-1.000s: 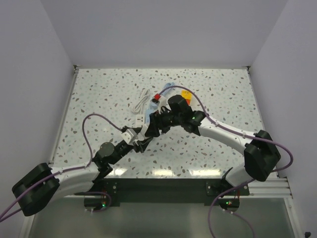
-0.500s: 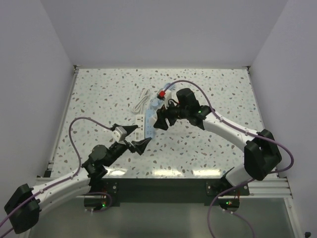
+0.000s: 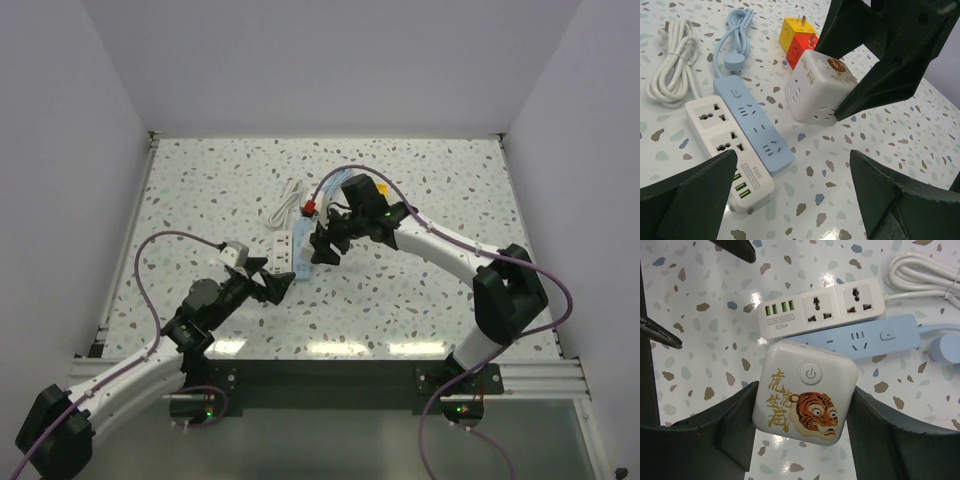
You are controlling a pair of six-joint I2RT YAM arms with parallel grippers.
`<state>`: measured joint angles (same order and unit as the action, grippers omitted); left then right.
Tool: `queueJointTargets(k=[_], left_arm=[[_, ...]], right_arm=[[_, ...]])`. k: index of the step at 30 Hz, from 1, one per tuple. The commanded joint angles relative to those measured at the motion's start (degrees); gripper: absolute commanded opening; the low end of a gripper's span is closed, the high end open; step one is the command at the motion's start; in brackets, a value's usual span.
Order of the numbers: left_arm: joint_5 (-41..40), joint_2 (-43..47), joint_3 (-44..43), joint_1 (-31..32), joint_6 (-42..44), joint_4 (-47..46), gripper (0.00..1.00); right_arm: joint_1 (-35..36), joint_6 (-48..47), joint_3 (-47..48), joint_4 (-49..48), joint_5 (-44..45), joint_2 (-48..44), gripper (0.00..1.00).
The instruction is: Insert the plug
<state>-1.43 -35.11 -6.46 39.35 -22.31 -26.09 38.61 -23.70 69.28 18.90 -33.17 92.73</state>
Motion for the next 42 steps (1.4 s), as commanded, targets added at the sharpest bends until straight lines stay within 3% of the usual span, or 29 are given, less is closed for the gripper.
queueJointTargets(k=[1,15,27,42], left_arm=[[7.3,-1.4,-0.3,-3.3,-3.4,-4.8,1.00],[7.2,-5.2,-1.3,-7.3,-4.1,-4.0,1.00],[9.4,-6.0,-0.8,-10.0,-3.8,-4.3,1.00],[3.3,-8.4,1.2,-11.3,-3.9,0.1,0.98]], right_arm=[[0.1,-5.1,3.1,0.5,-1.0,3.0,0.00],[0.2,-7.3,5.6,-5.4,1.1,9.8,0.00],[-0.2,-13.6,19.1,3.2,3.2,19.5,0.00],[-0.9,-13.8,19.1,1.8,-1.3,19.3,0.00]])
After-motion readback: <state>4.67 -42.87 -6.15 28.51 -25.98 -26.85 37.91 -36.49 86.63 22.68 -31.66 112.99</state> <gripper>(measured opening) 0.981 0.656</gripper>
